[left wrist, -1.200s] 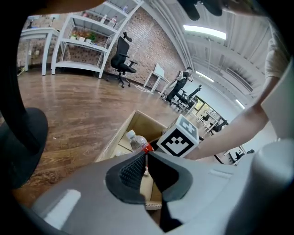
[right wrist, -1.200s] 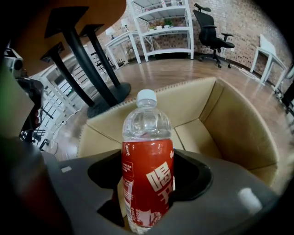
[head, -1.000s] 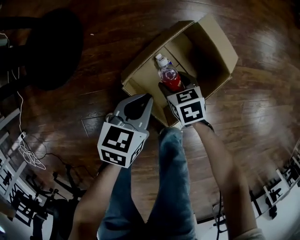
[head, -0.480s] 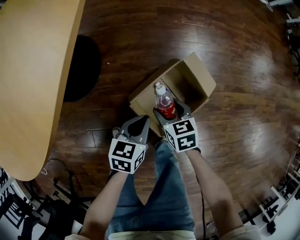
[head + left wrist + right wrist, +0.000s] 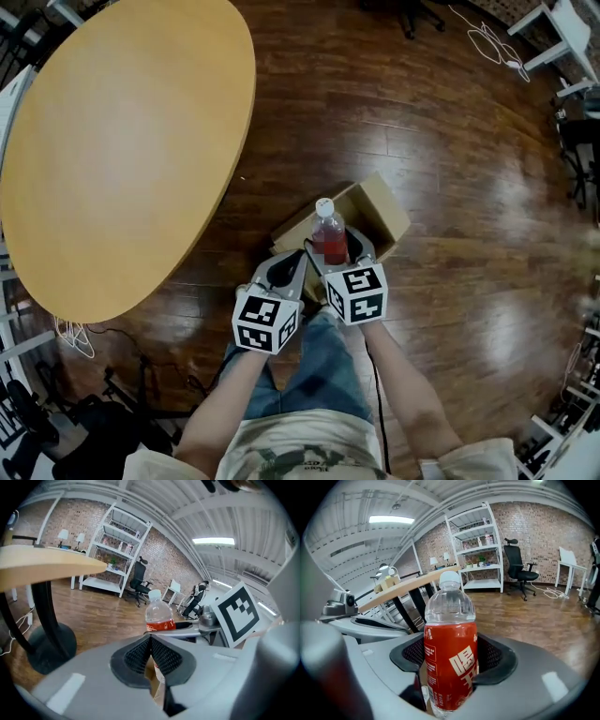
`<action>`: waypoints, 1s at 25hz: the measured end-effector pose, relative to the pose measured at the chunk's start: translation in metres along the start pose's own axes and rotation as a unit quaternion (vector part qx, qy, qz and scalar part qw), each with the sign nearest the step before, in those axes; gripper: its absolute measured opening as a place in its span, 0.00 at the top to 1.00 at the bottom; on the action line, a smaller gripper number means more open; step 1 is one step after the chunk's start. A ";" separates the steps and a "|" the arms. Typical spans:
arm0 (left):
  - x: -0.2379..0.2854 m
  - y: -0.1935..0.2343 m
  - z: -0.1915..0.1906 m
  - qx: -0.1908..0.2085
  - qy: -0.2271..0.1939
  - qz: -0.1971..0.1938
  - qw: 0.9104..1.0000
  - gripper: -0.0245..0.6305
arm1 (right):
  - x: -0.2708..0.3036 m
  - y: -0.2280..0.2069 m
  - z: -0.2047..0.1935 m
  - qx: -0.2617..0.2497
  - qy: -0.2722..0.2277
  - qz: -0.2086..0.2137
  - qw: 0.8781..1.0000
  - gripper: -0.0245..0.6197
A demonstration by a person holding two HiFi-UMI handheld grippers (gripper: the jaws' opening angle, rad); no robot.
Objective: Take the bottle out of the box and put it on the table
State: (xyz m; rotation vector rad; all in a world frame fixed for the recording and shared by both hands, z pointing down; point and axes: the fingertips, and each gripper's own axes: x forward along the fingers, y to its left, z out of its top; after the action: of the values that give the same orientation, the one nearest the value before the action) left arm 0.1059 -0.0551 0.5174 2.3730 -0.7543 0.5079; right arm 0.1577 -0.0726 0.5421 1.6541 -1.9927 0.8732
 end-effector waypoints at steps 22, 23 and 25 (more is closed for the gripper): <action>-0.162 -0.012 0.133 -0.036 -0.201 0.137 0.969 0.96 | -0.121 0.116 0.162 -0.101 -0.156 0.087 0.979 0.49; -0.169 -0.011 0.136 -0.038 -0.209 0.144 0.966 0.96 | -0.122 0.123 0.168 -0.105 -0.162 0.096 0.977 0.49; -0.183 -0.007 0.140 -0.041 -0.222 0.157 0.961 0.96 | -0.123 0.140 0.178 -0.117 -0.172 0.111 0.972 0.49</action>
State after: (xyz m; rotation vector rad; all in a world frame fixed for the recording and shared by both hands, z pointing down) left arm -0.0057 -0.0677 0.3167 2.3219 -1.3402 0.0547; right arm 0.0622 -0.0921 0.3036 1.5472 -2.4446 0.4145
